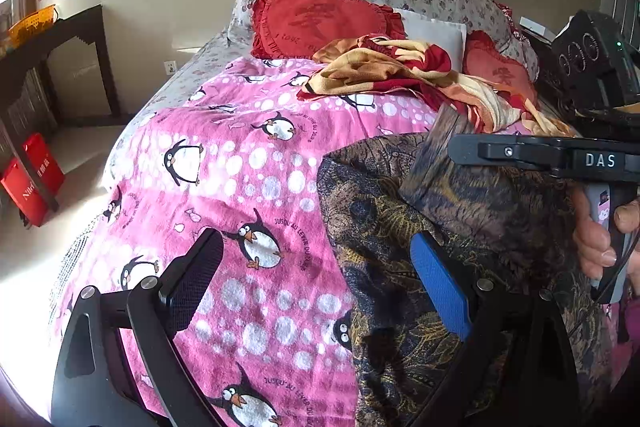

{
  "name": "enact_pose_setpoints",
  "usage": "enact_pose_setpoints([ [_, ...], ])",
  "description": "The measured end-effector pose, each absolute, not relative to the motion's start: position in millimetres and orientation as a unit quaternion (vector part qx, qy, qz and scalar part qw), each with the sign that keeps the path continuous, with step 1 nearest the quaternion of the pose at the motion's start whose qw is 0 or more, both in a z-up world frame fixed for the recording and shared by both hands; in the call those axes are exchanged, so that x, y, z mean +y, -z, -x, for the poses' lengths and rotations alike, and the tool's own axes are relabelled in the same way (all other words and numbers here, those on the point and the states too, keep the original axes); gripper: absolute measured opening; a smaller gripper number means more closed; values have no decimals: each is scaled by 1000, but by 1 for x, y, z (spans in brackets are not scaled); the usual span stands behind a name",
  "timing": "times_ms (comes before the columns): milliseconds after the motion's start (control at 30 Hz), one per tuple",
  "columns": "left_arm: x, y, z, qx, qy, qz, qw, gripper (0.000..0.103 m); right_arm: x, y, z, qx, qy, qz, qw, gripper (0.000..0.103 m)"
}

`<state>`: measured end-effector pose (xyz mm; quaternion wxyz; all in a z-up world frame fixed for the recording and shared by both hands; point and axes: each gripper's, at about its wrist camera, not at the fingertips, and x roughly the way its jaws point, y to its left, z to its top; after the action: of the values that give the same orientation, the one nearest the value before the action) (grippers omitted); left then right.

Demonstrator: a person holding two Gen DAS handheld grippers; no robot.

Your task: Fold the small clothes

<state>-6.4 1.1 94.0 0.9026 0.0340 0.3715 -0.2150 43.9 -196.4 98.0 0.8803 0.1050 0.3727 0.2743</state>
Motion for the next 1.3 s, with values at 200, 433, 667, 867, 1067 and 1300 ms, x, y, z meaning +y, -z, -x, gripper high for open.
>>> enact_pose_setpoints([
  [200, -8, -93, -1, 369, 242, -37, 896, 95, -247, -97, -10, 373, -213, -179, 885, 60],
  [433, -20, -85, -11, 386, 245, -11, 889, 95, -310, -94, 99, 379, -109, -136, 909, 60],
  [667, -39, -60, -23, 417, 267, -33, 868, 95, -367, -62, 169, 393, -48, -227, 890, 62],
  [867, -62, -50, -22, 427, 311, -78, 845, 41, -357, -51, 179, 389, -54, -253, 884, 62],
  [1067, -59, -72, 1, 414, 333, -91, 842, 7, -346, -60, 179, 376, -60, -254, 889, 62],
  [1300, -25, -146, 60, 380, 402, -56, 831, 7, -353, -70, 193, 351, -50, -261, 898, 62],
])
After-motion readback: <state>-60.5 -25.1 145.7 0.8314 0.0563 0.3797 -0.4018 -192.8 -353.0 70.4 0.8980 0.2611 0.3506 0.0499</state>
